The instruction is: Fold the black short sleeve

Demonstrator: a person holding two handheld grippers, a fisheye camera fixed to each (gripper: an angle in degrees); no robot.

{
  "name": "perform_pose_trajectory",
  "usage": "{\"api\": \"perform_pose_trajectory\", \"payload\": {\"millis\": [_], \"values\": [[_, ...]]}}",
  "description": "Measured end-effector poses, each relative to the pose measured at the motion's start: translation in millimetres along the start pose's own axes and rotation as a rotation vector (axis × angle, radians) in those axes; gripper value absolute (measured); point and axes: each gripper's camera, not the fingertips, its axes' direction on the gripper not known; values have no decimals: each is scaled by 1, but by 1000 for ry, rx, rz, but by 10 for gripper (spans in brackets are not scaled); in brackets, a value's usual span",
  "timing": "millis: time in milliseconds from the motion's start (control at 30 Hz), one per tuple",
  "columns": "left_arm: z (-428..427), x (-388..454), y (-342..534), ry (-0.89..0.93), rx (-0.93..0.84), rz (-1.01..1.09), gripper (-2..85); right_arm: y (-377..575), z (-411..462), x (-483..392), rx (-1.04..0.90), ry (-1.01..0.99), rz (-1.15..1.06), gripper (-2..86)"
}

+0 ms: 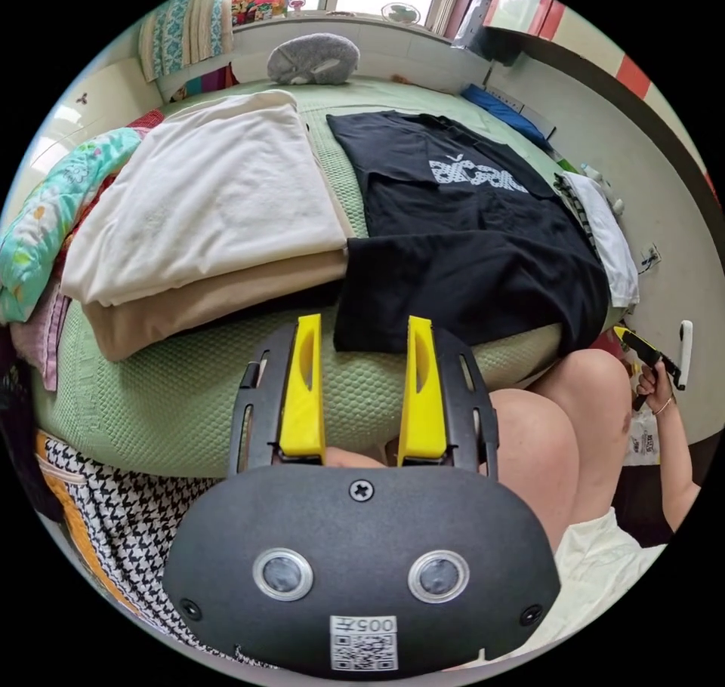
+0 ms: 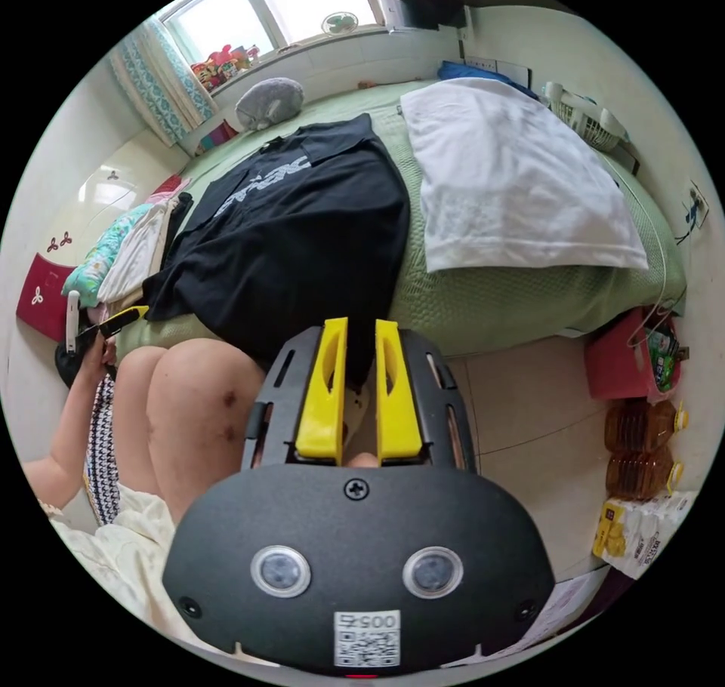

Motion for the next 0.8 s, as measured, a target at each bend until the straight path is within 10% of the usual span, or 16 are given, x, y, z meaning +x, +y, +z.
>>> {"api": "perform_pose_trajectory", "payload": {"millis": [800], "values": [[-6,30,-24,-1,-77,-12,114,25,40,-6,-63,-49,-11,93]]}}
